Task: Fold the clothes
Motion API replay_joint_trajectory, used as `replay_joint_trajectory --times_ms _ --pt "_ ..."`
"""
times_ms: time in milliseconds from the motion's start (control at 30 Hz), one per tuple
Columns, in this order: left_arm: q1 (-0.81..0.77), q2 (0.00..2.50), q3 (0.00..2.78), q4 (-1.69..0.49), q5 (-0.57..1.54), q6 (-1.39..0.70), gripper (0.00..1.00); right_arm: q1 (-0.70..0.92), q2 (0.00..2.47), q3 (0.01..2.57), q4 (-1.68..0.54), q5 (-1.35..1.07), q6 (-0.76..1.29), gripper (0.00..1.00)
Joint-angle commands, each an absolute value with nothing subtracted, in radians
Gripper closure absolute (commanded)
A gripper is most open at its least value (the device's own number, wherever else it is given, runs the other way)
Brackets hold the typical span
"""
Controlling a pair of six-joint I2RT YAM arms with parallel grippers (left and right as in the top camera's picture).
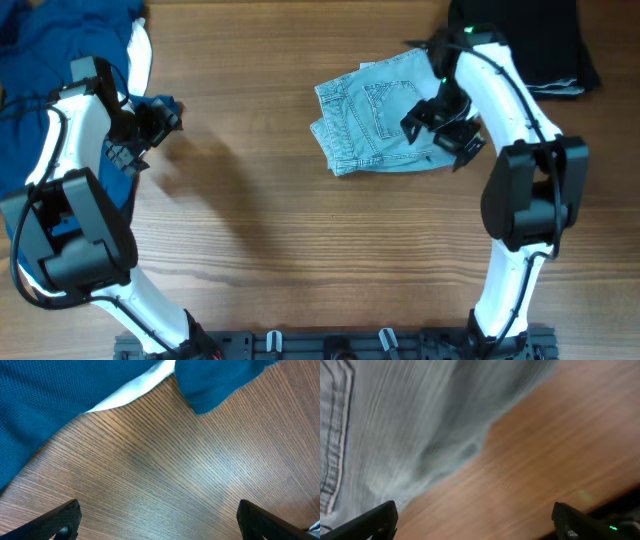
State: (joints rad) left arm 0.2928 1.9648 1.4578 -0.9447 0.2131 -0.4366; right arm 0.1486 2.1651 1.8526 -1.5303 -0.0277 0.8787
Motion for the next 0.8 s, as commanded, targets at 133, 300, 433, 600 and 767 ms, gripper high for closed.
replay_joint_trajectory --times_ms 133,300,433,600,767 --pt "0.290 1.946 1.472 -0.938 0.207 -0.449 0.00 0.199 2.164 1.657 -1.247 -0.181 0.971 0.00" --pt "0.290 1.947 1.472 -0.936 0.207 -0.450 0.00 0.244 2.164 1.573 -1.114 -0.187 0.969 0.00" --pt "0.290 1.947 1.472 -0.939 0.207 -0.450 0.00 0.302 2.164 1.459 -0.892 -0.127 0.936 0.00" --pt "0.290 1.947 1.472 -0.951 0.207 -0.449 0.00 0.320 2.165 1.396 -0.734 -0.069 0.861 0.01" --pt "0.290 1.947 1.472 -0.950 0.207 -0.450 0.00 0.320 2.168 1.396 -0.619 0.055 0.803 0.33"
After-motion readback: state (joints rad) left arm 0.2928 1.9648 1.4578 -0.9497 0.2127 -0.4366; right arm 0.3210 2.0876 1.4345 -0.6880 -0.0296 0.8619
